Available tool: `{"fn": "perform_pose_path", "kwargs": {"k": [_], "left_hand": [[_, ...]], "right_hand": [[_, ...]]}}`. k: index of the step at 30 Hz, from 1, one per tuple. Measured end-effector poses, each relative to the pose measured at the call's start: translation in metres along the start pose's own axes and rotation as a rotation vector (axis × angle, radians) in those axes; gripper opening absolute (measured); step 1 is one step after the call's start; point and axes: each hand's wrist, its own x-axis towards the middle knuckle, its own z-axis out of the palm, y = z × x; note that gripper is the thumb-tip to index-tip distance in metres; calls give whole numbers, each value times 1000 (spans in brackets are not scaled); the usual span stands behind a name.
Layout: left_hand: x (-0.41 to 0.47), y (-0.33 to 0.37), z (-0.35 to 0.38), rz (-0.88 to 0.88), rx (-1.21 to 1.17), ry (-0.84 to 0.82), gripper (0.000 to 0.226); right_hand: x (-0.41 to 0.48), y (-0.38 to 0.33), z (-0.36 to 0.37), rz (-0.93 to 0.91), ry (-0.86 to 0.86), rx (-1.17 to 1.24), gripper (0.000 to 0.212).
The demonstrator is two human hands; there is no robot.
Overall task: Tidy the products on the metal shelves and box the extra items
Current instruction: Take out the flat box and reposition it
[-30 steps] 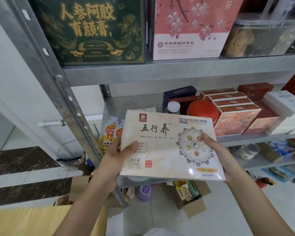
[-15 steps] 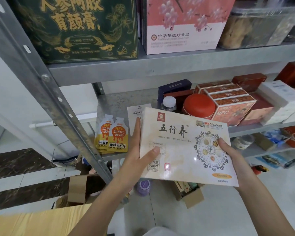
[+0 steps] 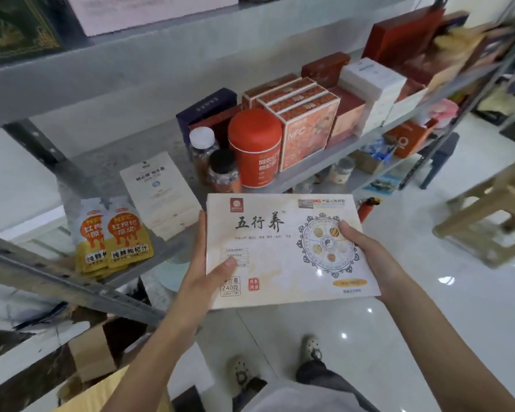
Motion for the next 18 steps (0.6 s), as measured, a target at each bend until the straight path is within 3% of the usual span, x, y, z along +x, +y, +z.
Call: {"fn": "perform_pose_path", "kwargs": {"k": [4, 7, 9, 13, 15, 18], "left_hand": [[-6, -13, 17, 46, 99, 16, 75], [-11, -33, 55, 82, 387, 105, 60], [-17, -40, 100, 87, 575, 77, 64], [-10, -34, 195, -49, 181, -39, 79], [-3, -29, 234, -65, 103, -7, 76], [5, -26, 280, -80, 42, 74, 91]], "right_hand": [[-9, 2, -7, -45, 87, -92, 57], [-13, 5, -11, -231, 218, -237, 58], [-18, 8, -17, -418, 326, -509, 50], [-39, 8, -47, -695, 454, -1055, 59], [-51, 6, -72, -731, 442, -1072, 54], [-72, 3, -109, -756, 332, -1071, 59]]}}
